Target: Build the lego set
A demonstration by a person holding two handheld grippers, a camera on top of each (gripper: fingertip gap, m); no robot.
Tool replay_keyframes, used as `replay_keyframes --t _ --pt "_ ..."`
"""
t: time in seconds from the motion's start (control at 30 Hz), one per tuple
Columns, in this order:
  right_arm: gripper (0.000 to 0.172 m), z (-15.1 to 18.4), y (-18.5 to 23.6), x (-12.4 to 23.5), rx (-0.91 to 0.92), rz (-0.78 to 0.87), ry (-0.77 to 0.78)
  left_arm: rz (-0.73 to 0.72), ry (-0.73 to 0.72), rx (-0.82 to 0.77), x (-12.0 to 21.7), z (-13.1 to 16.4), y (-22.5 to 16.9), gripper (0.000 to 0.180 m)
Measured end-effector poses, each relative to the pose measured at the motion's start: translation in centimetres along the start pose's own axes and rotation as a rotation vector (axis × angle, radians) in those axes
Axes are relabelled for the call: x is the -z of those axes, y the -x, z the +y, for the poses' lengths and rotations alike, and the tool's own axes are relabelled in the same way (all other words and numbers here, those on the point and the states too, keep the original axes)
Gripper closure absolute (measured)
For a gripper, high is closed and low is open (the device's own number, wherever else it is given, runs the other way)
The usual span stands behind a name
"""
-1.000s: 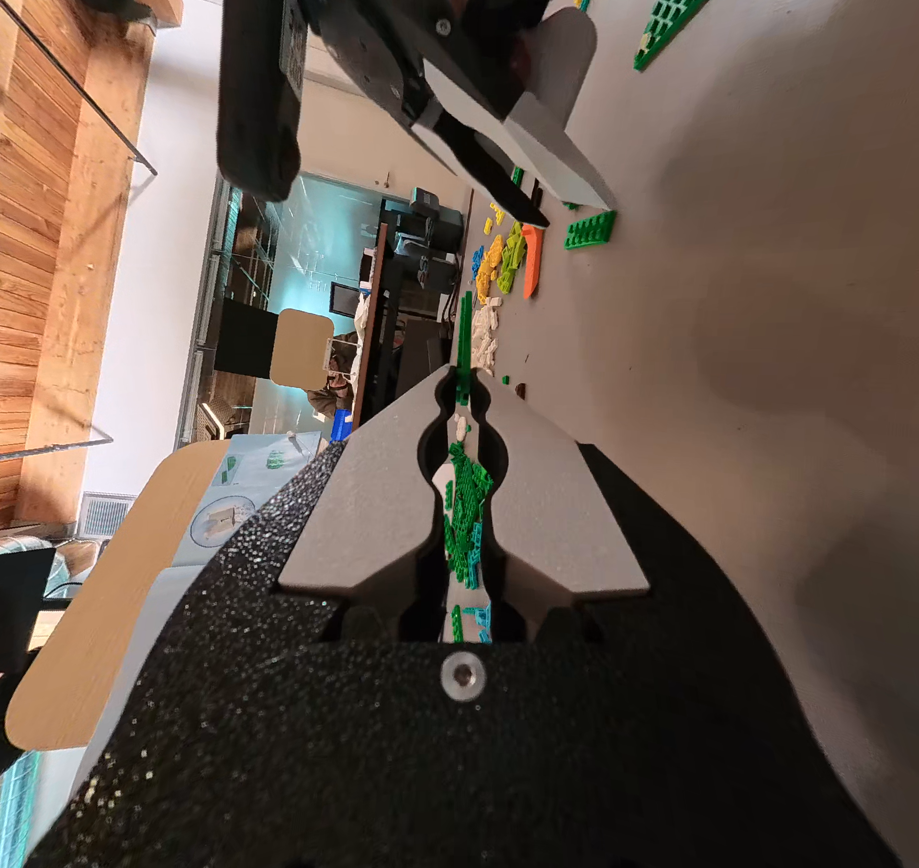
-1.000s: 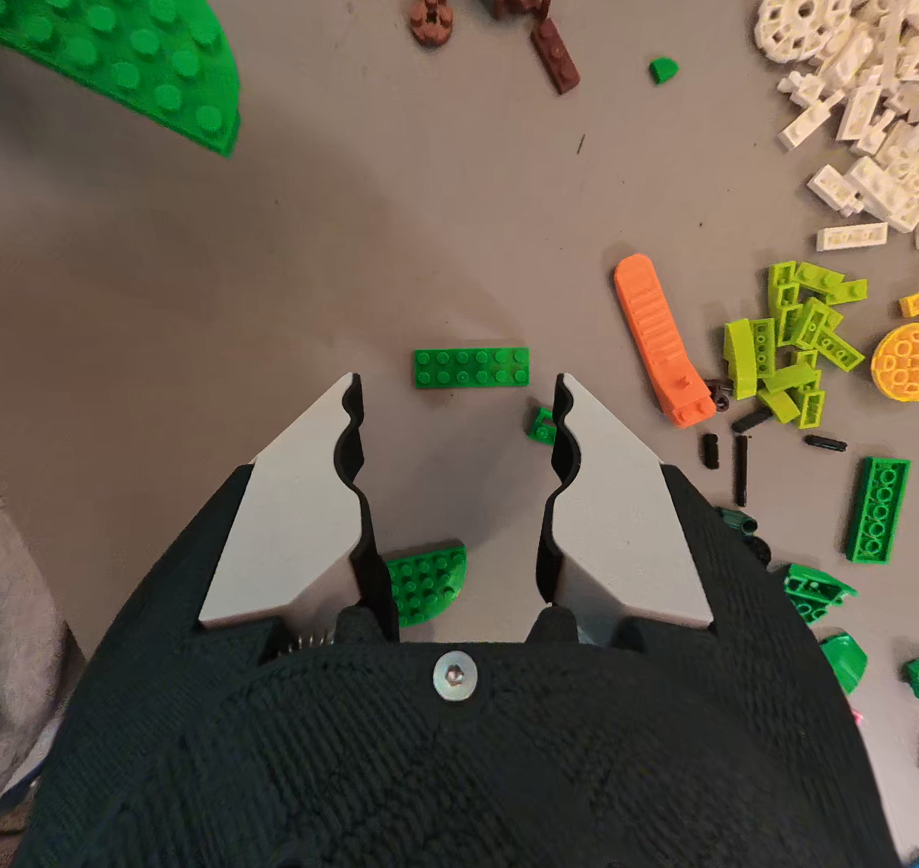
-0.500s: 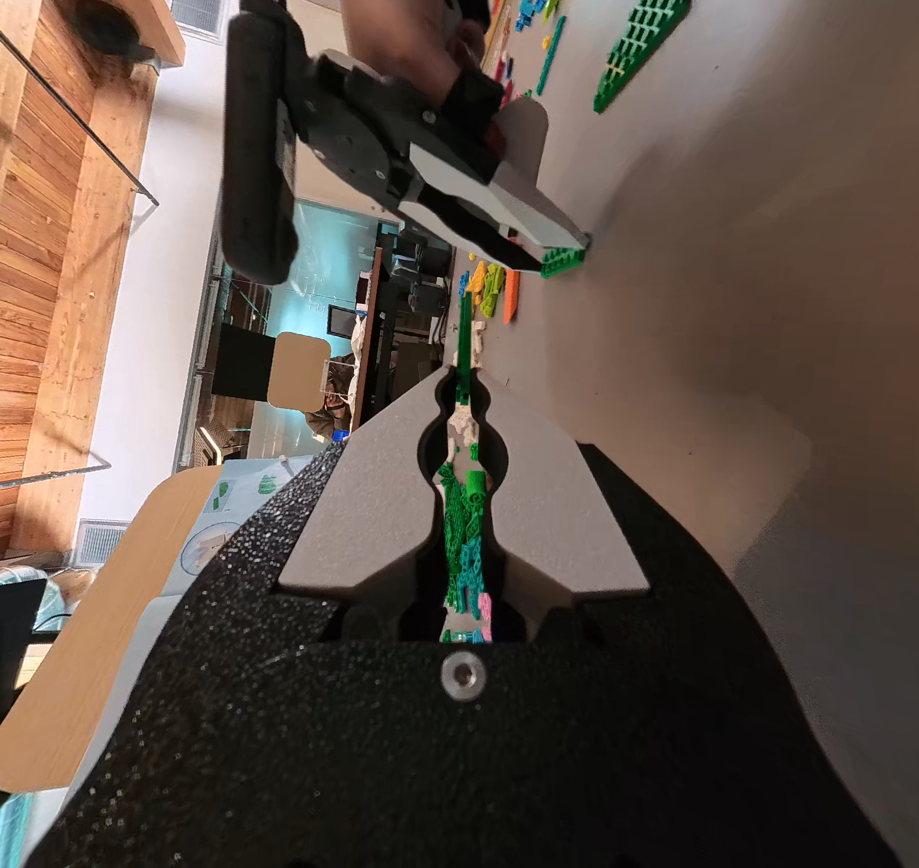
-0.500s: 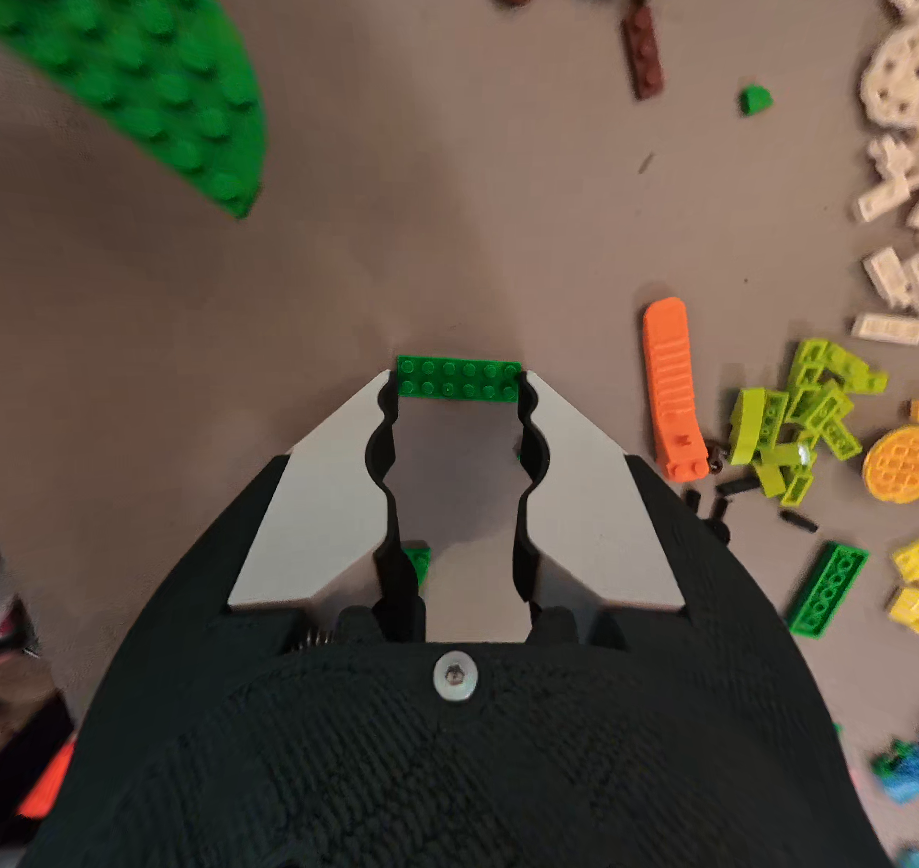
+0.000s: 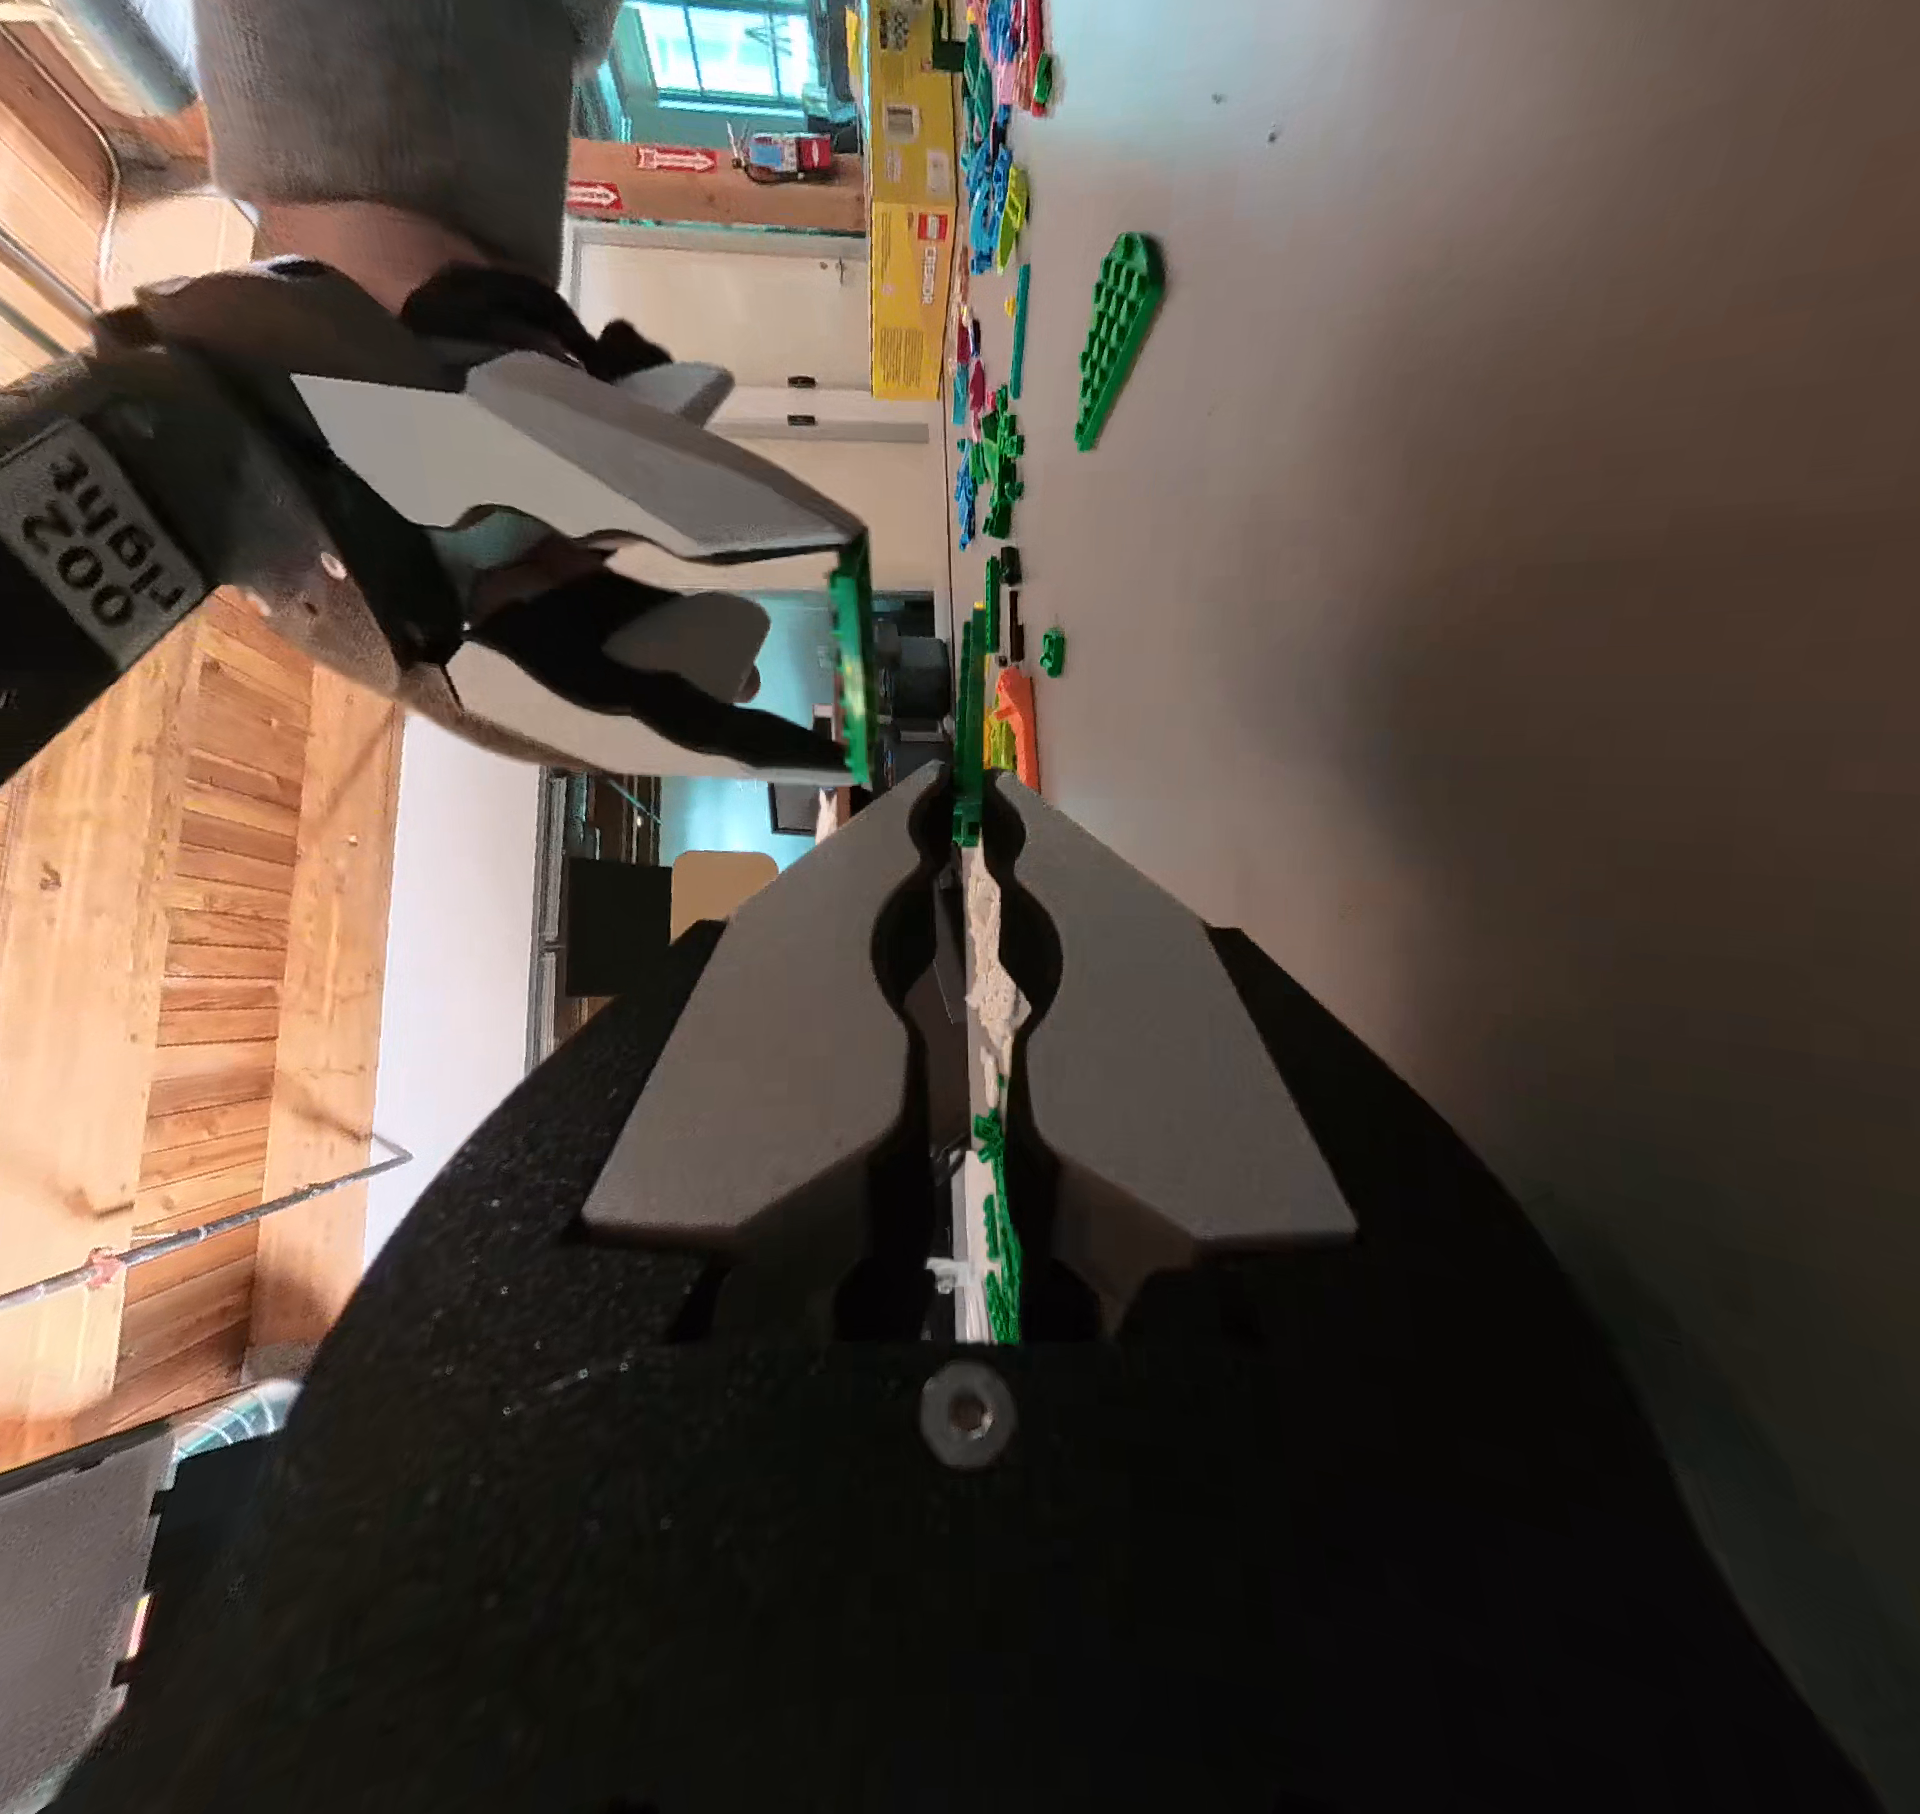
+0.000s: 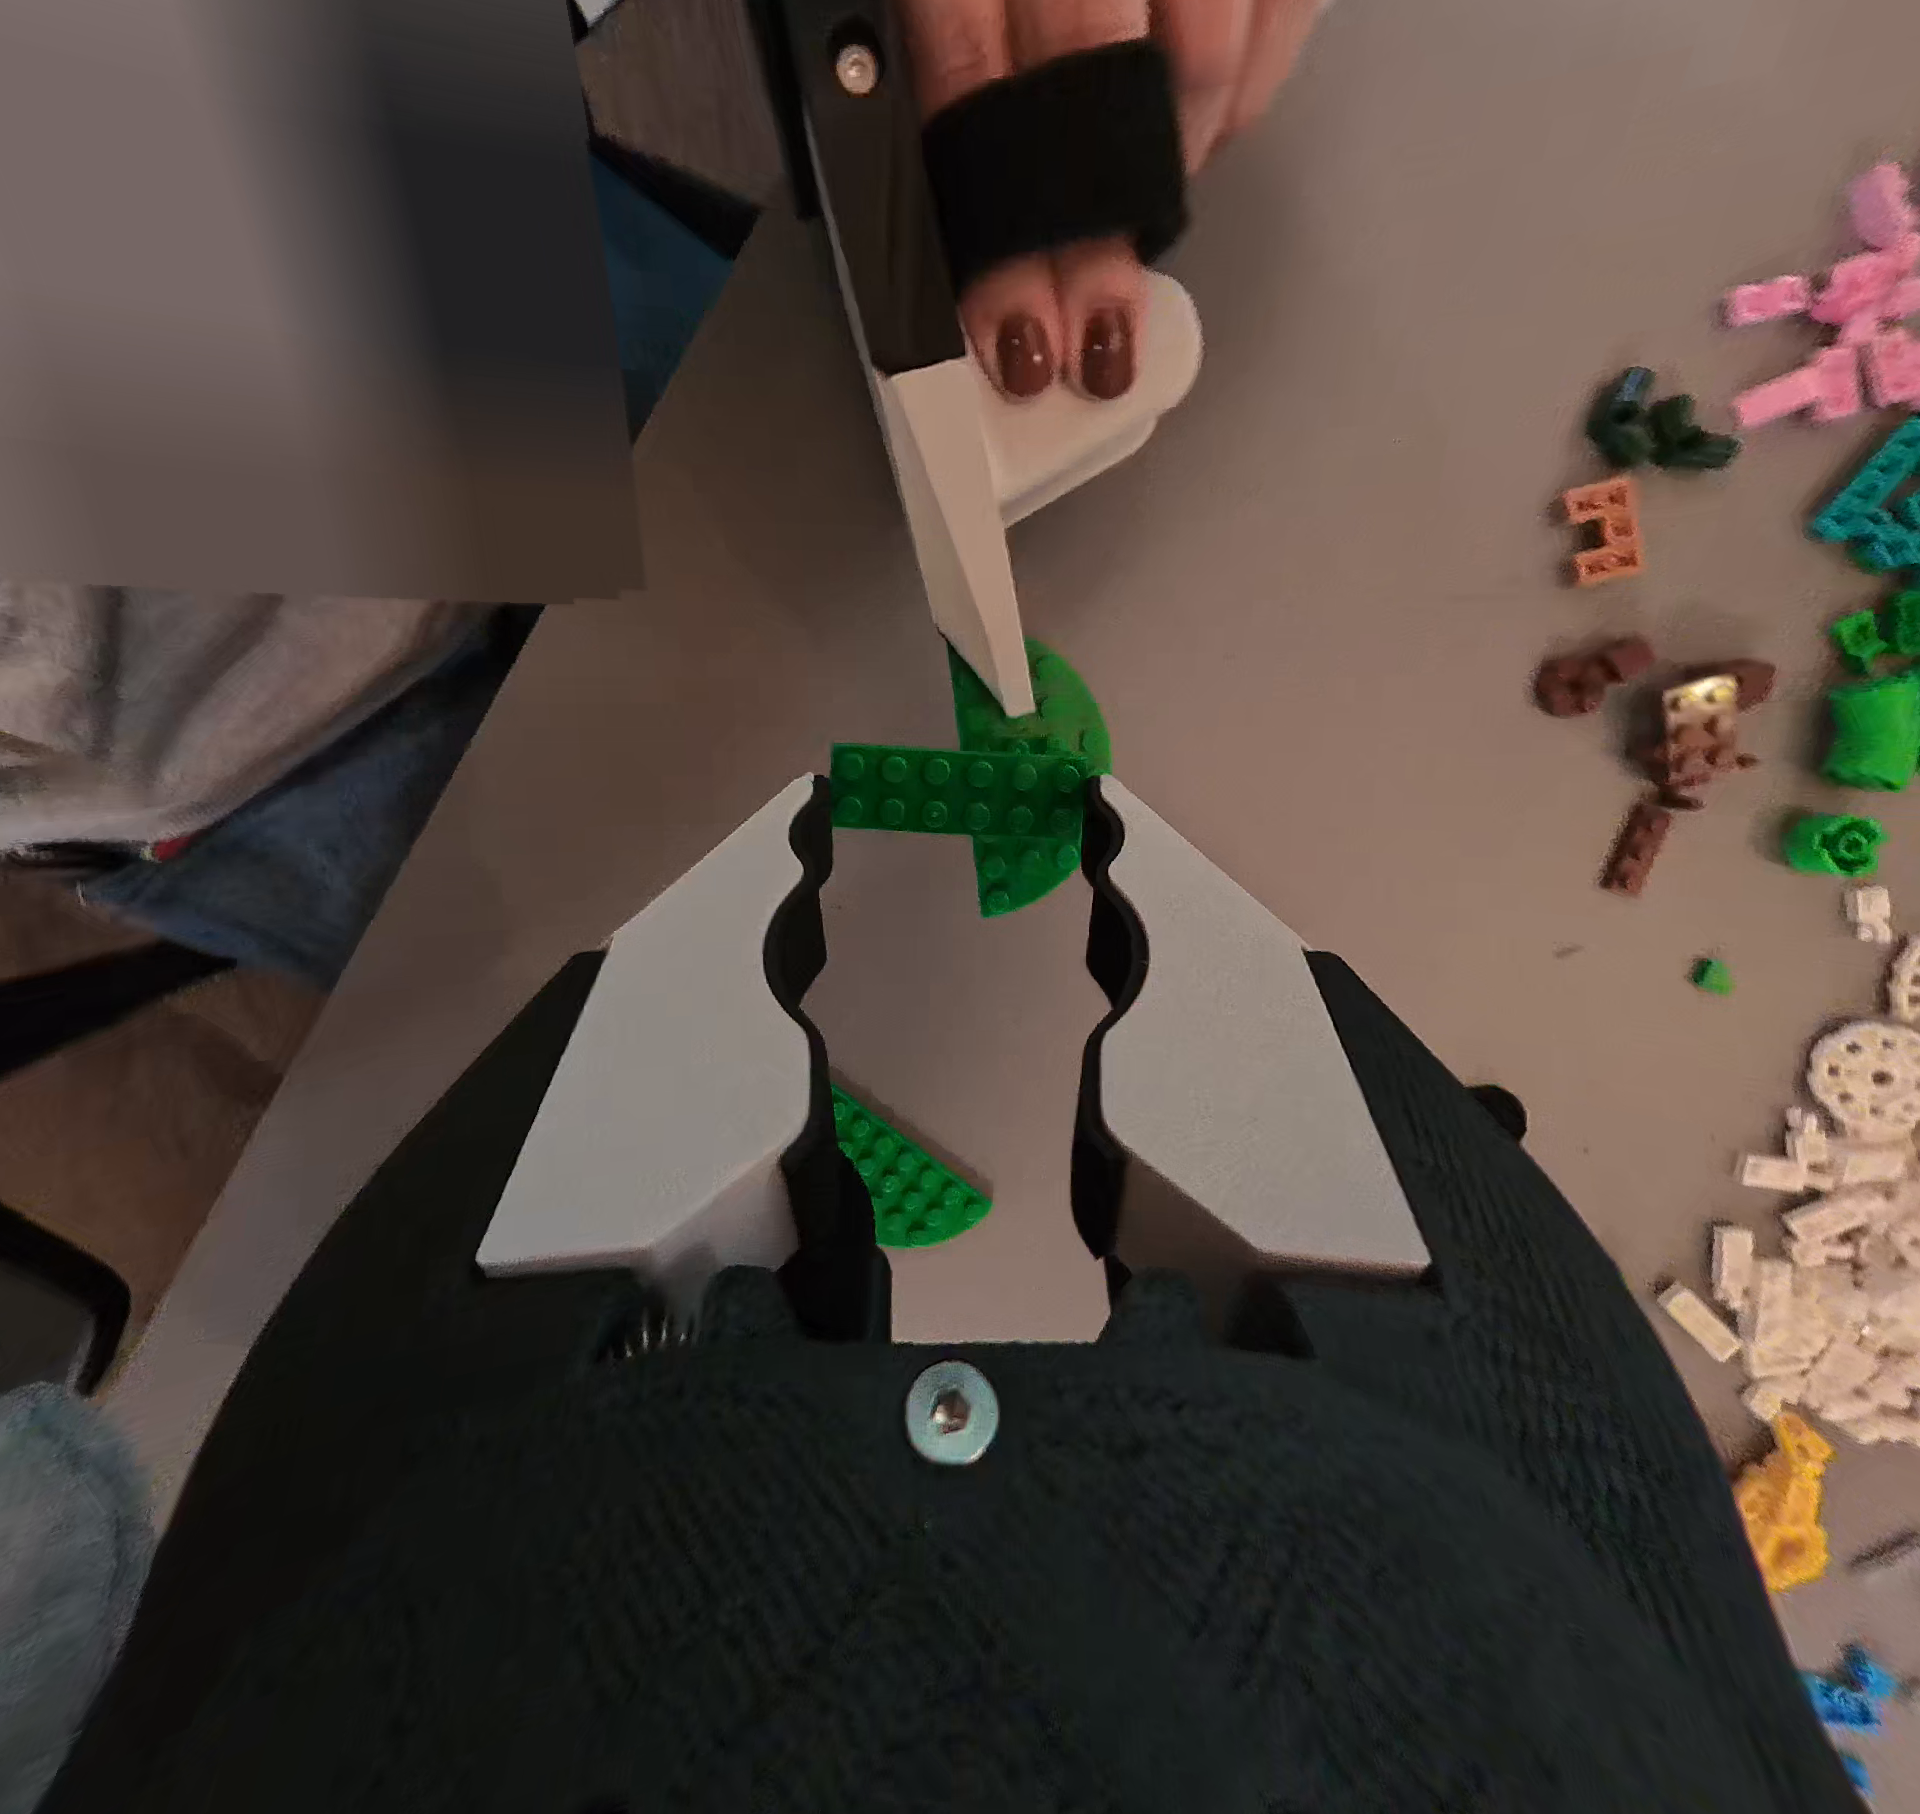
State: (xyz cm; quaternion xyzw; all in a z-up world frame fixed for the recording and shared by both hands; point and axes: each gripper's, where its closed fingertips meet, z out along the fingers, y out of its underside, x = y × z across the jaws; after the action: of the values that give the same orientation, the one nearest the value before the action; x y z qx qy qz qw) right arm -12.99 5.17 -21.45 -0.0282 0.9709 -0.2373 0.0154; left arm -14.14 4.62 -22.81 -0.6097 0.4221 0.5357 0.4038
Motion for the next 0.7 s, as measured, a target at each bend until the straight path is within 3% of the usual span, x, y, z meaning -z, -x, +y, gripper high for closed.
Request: replay_keyframes --t 0.17,0.7 --pt "0.124 0.6 -0.2 -1.0 0.070 0.007 0.093 -0.001 -0.016 -0.004 0.0 -0.4 -0.1 0.179" --pt "0.124 0.4 0.3 -1.4 0.095 -0.072 0.115 -0.023 -0.036 -0.027 0.1 -0.9 0.1 0.179"
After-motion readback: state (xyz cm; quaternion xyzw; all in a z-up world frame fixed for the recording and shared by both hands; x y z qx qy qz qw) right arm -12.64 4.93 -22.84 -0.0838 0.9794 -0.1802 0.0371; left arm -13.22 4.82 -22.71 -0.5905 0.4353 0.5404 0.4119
